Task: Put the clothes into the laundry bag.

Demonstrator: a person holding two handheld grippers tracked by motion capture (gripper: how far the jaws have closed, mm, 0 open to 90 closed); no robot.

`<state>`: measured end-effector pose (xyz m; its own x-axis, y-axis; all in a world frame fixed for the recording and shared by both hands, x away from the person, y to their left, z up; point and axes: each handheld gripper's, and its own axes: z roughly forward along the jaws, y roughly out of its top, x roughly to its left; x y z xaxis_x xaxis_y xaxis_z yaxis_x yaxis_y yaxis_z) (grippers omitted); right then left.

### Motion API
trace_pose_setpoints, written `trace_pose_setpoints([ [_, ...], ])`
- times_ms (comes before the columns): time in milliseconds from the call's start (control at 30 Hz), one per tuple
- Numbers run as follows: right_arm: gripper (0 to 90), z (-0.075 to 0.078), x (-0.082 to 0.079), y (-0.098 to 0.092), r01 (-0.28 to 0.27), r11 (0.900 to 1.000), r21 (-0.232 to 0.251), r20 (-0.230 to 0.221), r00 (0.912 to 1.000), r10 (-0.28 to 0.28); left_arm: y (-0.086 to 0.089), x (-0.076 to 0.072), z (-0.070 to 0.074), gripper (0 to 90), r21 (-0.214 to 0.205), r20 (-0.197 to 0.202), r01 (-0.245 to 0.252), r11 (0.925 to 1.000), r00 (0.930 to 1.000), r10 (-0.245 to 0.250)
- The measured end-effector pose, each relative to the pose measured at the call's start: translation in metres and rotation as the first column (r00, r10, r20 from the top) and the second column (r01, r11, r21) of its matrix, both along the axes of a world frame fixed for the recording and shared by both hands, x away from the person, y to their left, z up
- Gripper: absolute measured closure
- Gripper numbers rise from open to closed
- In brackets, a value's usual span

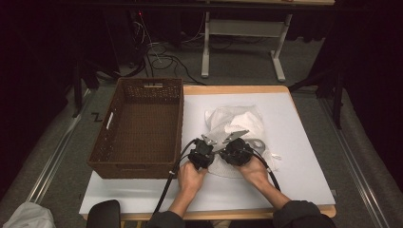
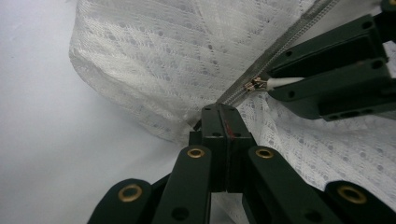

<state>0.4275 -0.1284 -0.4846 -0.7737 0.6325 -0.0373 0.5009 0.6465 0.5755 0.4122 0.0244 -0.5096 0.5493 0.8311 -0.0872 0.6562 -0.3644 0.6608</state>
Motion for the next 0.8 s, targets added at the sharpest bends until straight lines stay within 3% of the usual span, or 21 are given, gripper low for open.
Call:
trace_pose_setpoints([
  [467,86.4,-0.0034,0.0035,0.0011,0.018,0.9998,-0.003,-0.003,0.9998,-0.018,0.0004,-0.0011,-0.0007,89.6,-0.002,0.008,0.001,1.0,1.0,-0.001],
  [733,84.1,-0.0049,0.0049,0.0042,0.044,0.9989,0.019,-0.033,0.9985,-0.043,0.0001,-0.0011,-0.0005,89.6,0.001,0.008,-0.001,1.0,1.0,0.001],
  [800,86.6,-0.0066,0.0059,0.0048,0.031,0.9994,0.012,-0.015,0.9994,-0.031,0.0001,-0.0011,-0.0005,89.6,0.001,0.007,-0.001,1.0,1.0,0.001],
])
